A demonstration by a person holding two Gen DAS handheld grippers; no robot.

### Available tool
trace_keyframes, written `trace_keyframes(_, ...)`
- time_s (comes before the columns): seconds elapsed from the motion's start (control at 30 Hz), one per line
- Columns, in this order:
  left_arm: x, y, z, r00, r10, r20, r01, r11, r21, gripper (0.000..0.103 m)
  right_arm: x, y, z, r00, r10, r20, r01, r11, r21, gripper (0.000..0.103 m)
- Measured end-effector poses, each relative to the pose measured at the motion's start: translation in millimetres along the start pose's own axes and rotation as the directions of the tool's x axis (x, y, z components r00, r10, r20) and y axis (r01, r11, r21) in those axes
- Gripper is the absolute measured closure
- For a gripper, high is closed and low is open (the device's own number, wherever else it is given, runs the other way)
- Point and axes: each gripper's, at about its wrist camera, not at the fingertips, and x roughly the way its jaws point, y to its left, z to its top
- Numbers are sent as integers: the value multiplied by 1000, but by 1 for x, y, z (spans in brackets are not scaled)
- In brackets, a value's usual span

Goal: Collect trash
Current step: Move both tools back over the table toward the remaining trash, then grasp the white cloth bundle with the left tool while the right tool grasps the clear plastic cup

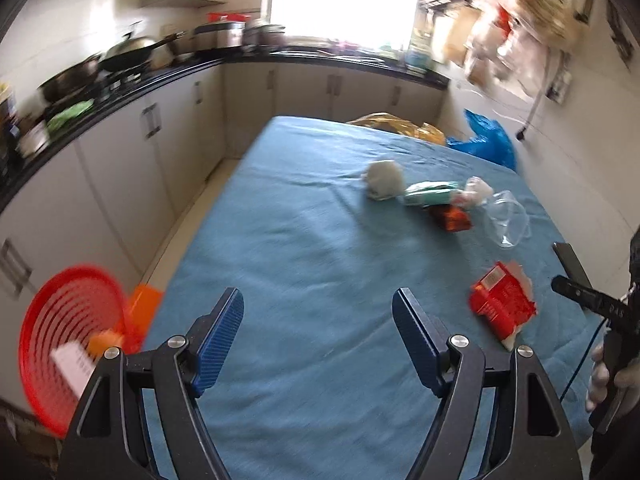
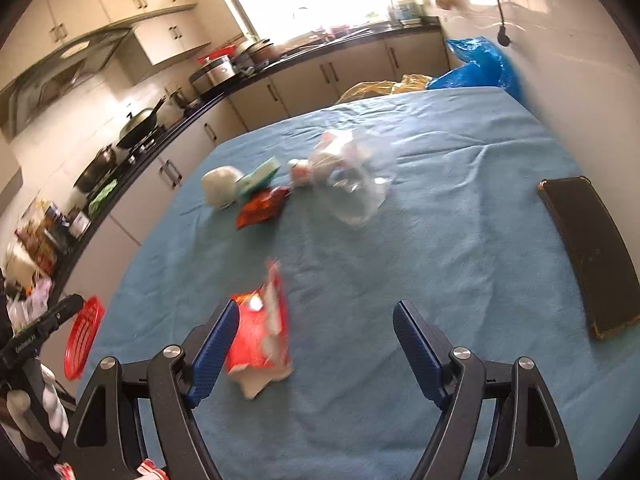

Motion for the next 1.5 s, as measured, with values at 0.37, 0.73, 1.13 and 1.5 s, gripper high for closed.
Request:
trace_keyframes(0.37, 89, -41, 72, 998, -26, -53, 24, 999, -37, 27, 58, -6, 58, 989, -149, 6, 149, 989, 7, 20)
trace_keyframes(0.73, 188, -46, 132, 996, -50, -70, 45, 997, -69, 22, 84, -21, 71, 983, -182, 38, 181, 983, 23, 30)
trace_keyframes(1.13, 235, -55, 126, 959, -212, -186, 174, 964, -199, 53, 87, -28, 69, 987, -156, 49, 153, 987, 55, 88)
trace_keyframes(1.5, 168, -42, 102, 971, -178, -158, 136, 959, -248, 67, 62, -22, 66, 988, -125, 92, 119, 990, 69, 97)
